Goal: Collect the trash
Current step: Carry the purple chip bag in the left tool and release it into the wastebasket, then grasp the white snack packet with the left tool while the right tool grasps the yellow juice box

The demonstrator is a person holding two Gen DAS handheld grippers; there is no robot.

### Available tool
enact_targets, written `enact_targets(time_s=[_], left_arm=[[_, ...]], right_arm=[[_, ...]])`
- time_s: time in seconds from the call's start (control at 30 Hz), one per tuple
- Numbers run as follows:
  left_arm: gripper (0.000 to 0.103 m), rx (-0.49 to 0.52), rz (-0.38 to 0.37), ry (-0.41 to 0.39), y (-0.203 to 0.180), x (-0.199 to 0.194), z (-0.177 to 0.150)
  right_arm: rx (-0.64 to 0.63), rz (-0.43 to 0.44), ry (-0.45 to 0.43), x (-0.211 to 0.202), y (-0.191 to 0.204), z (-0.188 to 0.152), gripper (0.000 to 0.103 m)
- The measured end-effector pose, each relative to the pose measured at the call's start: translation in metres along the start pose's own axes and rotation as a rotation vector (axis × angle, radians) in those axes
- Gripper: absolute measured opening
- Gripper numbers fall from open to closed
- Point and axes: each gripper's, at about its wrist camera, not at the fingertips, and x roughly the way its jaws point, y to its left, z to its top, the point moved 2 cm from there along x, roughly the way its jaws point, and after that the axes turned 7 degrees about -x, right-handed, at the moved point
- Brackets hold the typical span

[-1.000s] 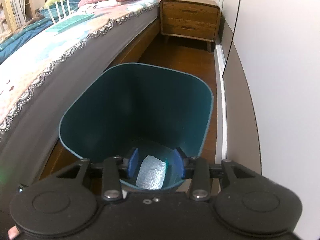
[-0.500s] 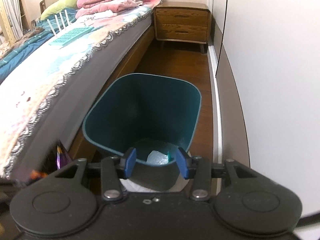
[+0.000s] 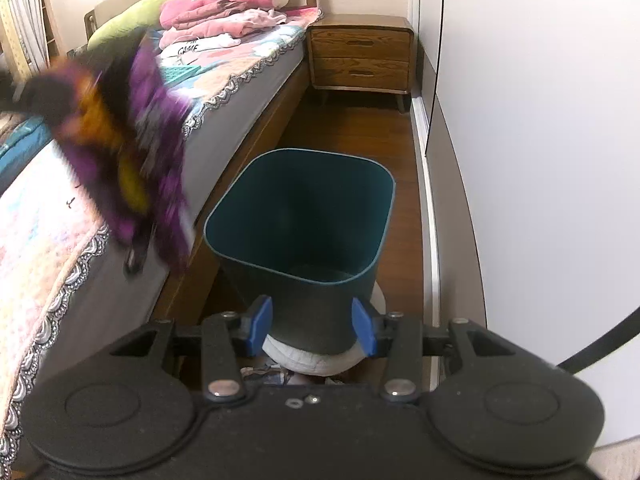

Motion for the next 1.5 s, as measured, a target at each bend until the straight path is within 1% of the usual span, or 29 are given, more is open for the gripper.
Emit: enact_targets(time_s=[0.07,0.13,0.17,0.27,0.3,0.4,0.47,0.6,0.67,0.77,0.87,0.9,0.97,1.03,1.07,1.13,1.17,1.23,1.3,1.37,1.5], left_arm=[[0.001,-0.001,-0.025,-0.033,-0.017,0.007,0.013],[0.001,0.013,-0.056,-0.051,-0.029,0.022,0.023],[0.001,0.019,-0.058,-0.06,-0.034,0.031,0.025],[0.001,0.035,-0.055,-0.041,-0.04,0.071,0.019],[0.001,0.045,-0.038,-0.028,-0.042,0.085,0.015],[0.002,0.057,-0.02,0.022,-0.04,0.122,-0.005],[0.002,0.068,-0.001,0.052,-0.034,0.149,-0.016],[0.002,0.087,0.05,0.138,-0.019,0.203,-0.039],[0.002,0.104,0.091,0.181,-0.015,0.217,-0.05],[0.002,0.107,0.11,0.236,-0.012,0.234,-0.064],[0.003,0.114,0.077,0.307,-0.012,0.246,-0.071],[0.004,0.119,0.074,0.328,-0.012,0.247,-0.074],[0.009,0.113,0.101,0.331,-0.012,0.243,-0.076],[0.016,0.08,0.095,0.332,-0.01,0.231,-0.077],[0.019,0.069,0.089,0.325,-0.01,0.222,-0.077],[0.036,0.065,0.078,0.299,-0.01,0.202,-0.077],[0.039,0.066,0.081,0.285,-0.01,0.191,-0.078],[0.052,0.074,0.078,0.25,-0.01,0.166,-0.079],[0.058,0.076,0.084,0.217,-0.009,0.142,-0.08],[0.06,0.072,0.079,0.204,-0.006,0.122,-0.087],[0.074,0.069,0.091,0.197,0.01,0.095,-0.103]], right_arm=[[0.0,-0.003,-0.001,0.001,-0.002,0.0,0.044],[0.005,-0.005,-0.002,0.004,-0.004,0.0,0.044],[0.009,-0.005,-0.001,0.007,-0.006,-0.001,0.044],[0.017,-0.006,0.011,0.016,-0.01,-0.005,0.044],[0.018,-0.007,0.019,0.021,-0.012,-0.008,0.044],[0.025,-0.005,0.043,0.032,-0.016,-0.013,0.043],[0.033,-0.005,0.059,0.04,-0.016,-0.017,0.043],[0.05,-0.002,0.089,0.054,-0.016,-0.028,0.043],[0.053,-0.001,0.1,0.059,-0.017,-0.033,0.043],[0.056,0.011,0.099,0.061,-0.016,-0.042,0.043],[0.065,0.015,0.101,0.056,-0.018,-0.051,0.044],[0.07,0.018,0.099,0.054,-0.018,-0.053,0.045],[0.079,0.022,0.092,0.046,-0.018,-0.057,0.048],[0.085,0.024,0.08,0.037,-0.017,-0.059,0.054],[0.086,0.026,0.072,0.031,-0.017,-0.061,0.055],[0.086,0.026,0.054,0.02,-0.015,-0.063,0.056],[0.084,0.025,0.045,0.014,-0.014,-0.064,0.057],[0.086,0.02,0.027,0.002,-0.014,-0.066,0.059],[0.085,0.019,0.018,-0.008,-0.012,-0.072,0.06],[0.08,0.019,0.014,-0.013,-0.01,-0.077,0.063],[0.081,0.025,0.034,-0.013,-0.004,-0.089,0.065]])
